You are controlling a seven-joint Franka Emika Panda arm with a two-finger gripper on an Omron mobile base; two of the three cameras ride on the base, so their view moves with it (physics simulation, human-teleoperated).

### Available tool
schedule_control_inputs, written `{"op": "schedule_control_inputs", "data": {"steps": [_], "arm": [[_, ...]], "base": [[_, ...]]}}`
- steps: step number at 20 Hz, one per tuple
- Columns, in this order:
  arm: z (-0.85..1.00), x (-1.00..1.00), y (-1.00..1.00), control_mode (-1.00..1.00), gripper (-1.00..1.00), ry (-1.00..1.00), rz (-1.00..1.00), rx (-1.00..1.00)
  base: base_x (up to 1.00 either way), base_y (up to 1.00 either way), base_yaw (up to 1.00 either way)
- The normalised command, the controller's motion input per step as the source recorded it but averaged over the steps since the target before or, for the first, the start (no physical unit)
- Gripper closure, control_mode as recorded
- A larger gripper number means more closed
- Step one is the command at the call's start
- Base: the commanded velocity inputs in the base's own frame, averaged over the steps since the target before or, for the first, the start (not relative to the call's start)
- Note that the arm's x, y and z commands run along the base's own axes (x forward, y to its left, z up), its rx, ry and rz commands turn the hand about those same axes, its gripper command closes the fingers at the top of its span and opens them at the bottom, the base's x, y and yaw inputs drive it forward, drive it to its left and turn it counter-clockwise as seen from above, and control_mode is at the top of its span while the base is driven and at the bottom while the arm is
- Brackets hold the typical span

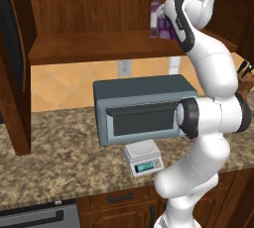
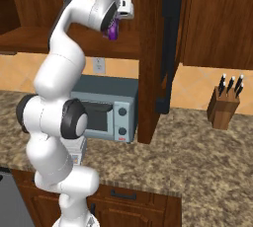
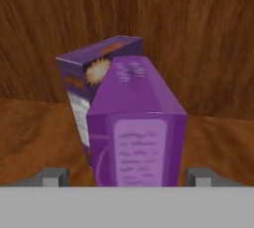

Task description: Pick the cereal and place it on the digital scale for weighing, and close the cabinet.

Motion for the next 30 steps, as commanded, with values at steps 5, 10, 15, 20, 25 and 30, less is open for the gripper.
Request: {"op": "schedule_control_inputs", "data": {"steps": [5,10,15,20,25,30], "arm": [[-0.03,0.12,0.00,-1.00,1.00,0.00,0.02,0.00],[-0.02,-0.16,-0.05,-1.00,1.00,-0.03,0.02,0.00],[0.00,-0.41,-0.20,-1.00,1.00,-0.07,0.00,0.00],[0.00,-0.44,-0.17,-1.00,1.00,-0.07,0.00,0.00],[0.00,-0.75,0.10,-1.00,1.00,-0.08,0.03,0.00],[-0.06,-1.00,0.41,-1.00,1.00,-0.01,0.06,0.00]], "base": [[0.00,0.00,0.00],[0.00,0.00,0.00],[0.00,0.00,0.00],[0.00,0.00,0.00],[0.00,0.00,0.00],[0.00,0.00,0.00]]}}
